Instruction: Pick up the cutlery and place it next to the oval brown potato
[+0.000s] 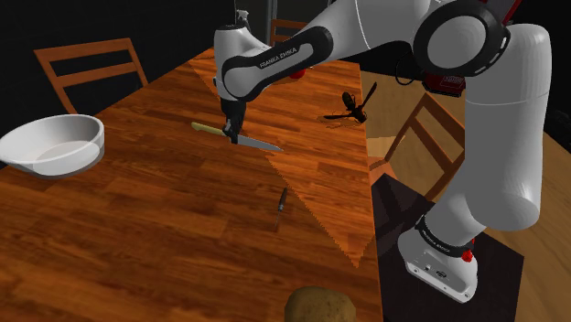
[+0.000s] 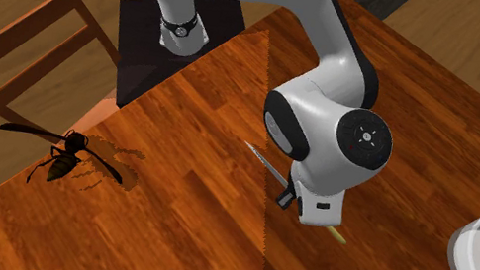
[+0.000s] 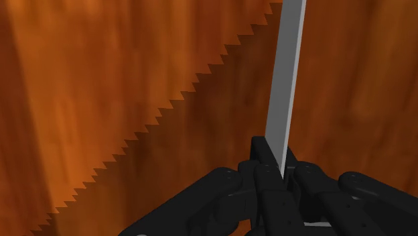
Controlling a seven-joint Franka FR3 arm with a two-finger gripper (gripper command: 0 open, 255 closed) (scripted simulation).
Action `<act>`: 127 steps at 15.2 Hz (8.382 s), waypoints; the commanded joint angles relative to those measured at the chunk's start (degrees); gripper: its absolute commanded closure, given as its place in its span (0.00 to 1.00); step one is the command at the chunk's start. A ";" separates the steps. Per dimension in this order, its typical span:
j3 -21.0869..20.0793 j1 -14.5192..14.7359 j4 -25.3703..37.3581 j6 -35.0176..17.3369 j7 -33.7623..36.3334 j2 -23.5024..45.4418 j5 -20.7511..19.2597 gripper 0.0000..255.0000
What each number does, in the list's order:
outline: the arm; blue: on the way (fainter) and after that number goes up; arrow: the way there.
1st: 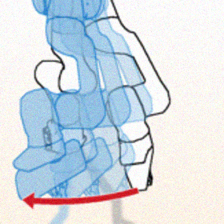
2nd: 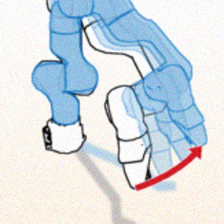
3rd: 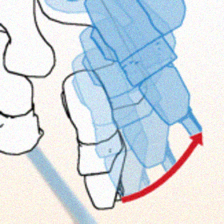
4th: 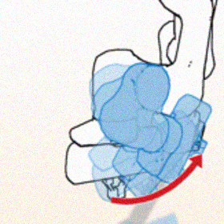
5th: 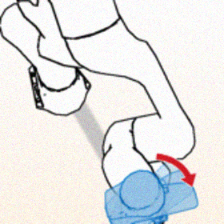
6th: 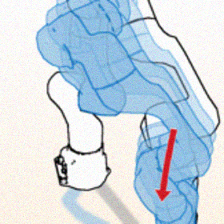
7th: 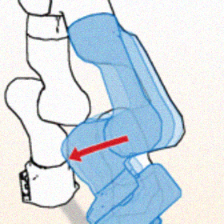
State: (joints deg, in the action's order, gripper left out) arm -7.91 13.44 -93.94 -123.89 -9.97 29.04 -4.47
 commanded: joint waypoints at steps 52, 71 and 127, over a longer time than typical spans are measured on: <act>-10.95 12.63 -19.01 9.00 22.44 -28.20 3.74 1.00; -24.03 25.58 -17.64 9.67 49.03 -26.92 2.30 1.00; -28.45 35.53 -14.05 2.96 67.66 -13.22 -7.60 0.00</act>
State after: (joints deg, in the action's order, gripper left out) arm -36.35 48.99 -108.03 -121.00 57.72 15.85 -12.10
